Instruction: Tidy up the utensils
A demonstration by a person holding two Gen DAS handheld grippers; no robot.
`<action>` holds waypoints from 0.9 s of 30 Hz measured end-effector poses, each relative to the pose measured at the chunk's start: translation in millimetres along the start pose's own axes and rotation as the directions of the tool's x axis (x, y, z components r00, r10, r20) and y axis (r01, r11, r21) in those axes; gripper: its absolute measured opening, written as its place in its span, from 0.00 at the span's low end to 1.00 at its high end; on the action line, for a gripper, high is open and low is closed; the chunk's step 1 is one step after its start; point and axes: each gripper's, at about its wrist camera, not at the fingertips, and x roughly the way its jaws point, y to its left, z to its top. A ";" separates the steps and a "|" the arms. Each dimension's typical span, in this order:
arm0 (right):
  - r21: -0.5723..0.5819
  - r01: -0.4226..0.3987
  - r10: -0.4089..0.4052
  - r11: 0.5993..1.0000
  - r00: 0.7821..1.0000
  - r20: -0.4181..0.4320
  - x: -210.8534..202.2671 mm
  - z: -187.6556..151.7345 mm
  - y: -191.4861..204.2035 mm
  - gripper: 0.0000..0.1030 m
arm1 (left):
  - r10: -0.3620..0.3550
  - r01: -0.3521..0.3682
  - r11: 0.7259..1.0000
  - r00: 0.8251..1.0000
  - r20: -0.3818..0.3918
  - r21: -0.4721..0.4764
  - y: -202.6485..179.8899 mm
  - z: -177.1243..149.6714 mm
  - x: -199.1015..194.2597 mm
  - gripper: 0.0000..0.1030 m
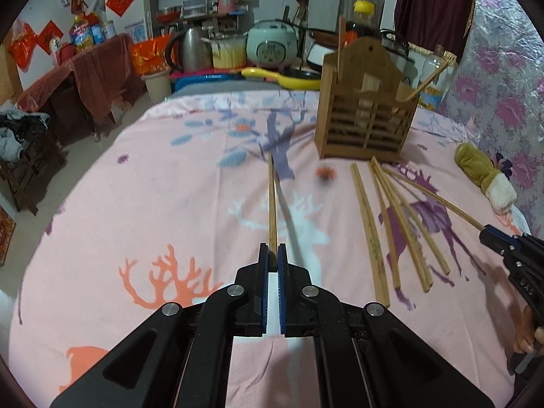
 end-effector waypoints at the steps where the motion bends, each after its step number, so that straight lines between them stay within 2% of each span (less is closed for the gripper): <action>1: 0.003 0.001 -0.001 1.000 1.000 0.015 -3.6 2.7 -0.4 0.06 | 0.000 0.000 1.000 1.000 0.004 0.005 -1.6 3.7 -3.1 0.05; 13: -0.004 0.008 -0.007 1.000 0.988 0.157 -43.5 58.7 0.5 0.06 | -0.016 0.010 0.998 0.996 0.086 0.067 -33.1 71.0 -39.0 0.05; 21: 0.002 0.010 -0.010 1.000 0.979 0.204 -55.2 85.2 -0.8 0.05 | -0.033 0.019 0.994 0.991 0.126 0.110 -60.2 106.8 -54.9 0.05; 23: 0.000 0.008 -0.008 1.000 0.977 0.214 -56.8 89.8 0.1 0.01 | -0.036 0.020 0.993 0.990 0.135 0.116 -64.5 113.4 -58.1 0.05; 27: -0.004 0.005 -0.004 1.000 0.974 0.228 -57.1 99.4 2.1 0.01 | -0.050 0.030 0.991 0.987 0.152 0.129 -75.0 129.7 -65.9 0.05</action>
